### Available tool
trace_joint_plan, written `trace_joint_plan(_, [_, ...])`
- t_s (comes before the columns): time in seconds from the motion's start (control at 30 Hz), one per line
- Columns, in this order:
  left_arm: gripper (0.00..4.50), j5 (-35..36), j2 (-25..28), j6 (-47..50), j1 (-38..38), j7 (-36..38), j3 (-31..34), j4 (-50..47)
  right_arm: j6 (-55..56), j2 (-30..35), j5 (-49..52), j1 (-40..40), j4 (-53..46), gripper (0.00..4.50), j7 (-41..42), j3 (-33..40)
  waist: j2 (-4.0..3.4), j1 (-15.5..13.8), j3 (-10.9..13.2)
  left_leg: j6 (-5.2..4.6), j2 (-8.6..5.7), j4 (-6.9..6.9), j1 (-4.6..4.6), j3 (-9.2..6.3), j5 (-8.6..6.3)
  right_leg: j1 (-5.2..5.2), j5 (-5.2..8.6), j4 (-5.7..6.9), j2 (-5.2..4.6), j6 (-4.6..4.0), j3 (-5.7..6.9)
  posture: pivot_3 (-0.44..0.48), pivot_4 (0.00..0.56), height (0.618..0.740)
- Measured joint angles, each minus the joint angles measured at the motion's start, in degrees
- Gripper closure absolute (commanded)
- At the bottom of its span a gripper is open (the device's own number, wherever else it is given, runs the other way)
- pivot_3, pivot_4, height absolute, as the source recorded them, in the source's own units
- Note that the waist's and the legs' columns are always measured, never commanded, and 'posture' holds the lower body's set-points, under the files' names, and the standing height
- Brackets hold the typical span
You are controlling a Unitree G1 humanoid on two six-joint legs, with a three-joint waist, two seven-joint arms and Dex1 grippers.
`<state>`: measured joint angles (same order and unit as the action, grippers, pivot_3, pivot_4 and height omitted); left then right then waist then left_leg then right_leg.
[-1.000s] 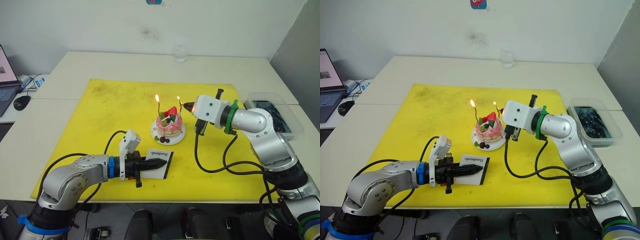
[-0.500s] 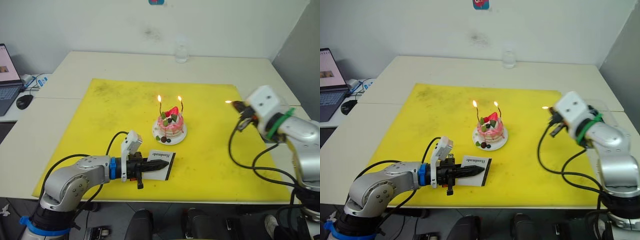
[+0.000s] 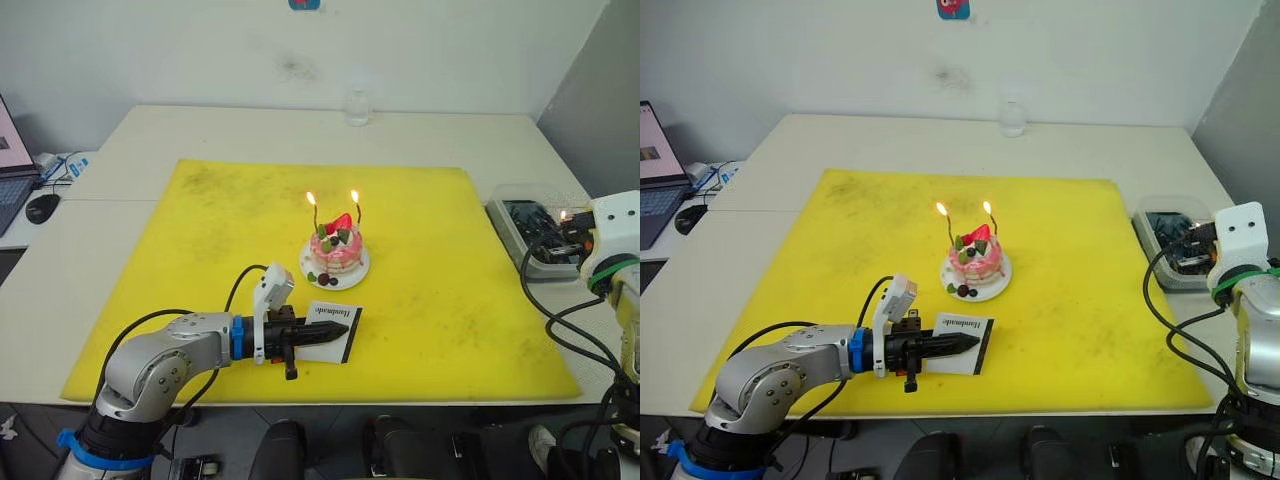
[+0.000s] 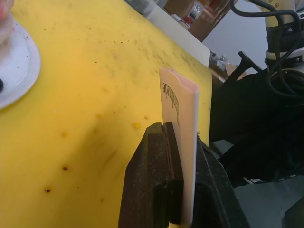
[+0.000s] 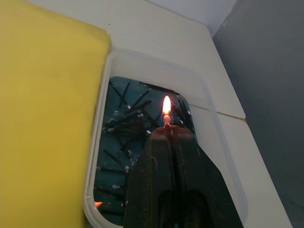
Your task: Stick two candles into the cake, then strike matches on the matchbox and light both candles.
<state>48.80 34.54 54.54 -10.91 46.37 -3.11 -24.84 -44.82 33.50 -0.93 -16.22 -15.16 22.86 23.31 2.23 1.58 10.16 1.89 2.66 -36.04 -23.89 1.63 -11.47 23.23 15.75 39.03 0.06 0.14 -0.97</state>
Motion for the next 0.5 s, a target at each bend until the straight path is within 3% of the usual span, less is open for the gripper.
trace_joint_plan(0.07, [4.50, -0.01, -0.03, 0.00, 0.05, -0.41, 0.00, -0.02, 2.55, -0.78, -0.02, -0.02, 2.62, 3.86, -1.52, -0.45, -0.01, 0.01, 0.00, 0.00, 0.00, 0.00, 0.00, 0.01, 0.00, 0.00, 0.00, 0.00, 0.03, 0.00, -0.01, 0.000, 0.150, 0.740])
trace_joint_plan(0.4, [4.50, 0.03, 0.02, 0.04, 1.16, -1.99, 0.13, -0.11, 9.10, -1.62, 1.26, -0.15, 5.73, 0.28, -4.93, -0.67, -0.02, 0.00, -0.01, 0.00, 0.02, 0.01, -0.01, 0.00, 0.00, 0.00, 0.00, -0.01, 0.09, 0.01, -0.01, 0.000, 0.150, 0.740])
trace_joint_plan(0.43, [4.50, 0.12, 0.01, 0.18, 1.16, -2.22, 0.23, -0.10, 9.09, -1.62, 1.72, 0.27, 4.88, 0.06, -5.02, -0.52, -0.02, 0.00, -0.01, 0.00, 0.02, 0.01, -0.01, 0.00, 0.00, 0.00, 0.00, 0.00, 0.09, 0.01, -0.01, 0.000, 0.150, 0.740])
trace_joint_plan(0.5, [4.50, 0.92, -0.04, 1.23, 1.08, -3.43, 1.11, -0.10, 9.10, -1.52, 2.39, 1.70, 2.02, 0.06, -4.92, -0.21, -0.03, -0.01, -0.01, 0.00, 0.04, 0.01, -0.01, -0.03, 0.00, 0.00, 0.00, 0.00, 0.09, 0.01, -0.02, 0.000, 0.150, 0.740])
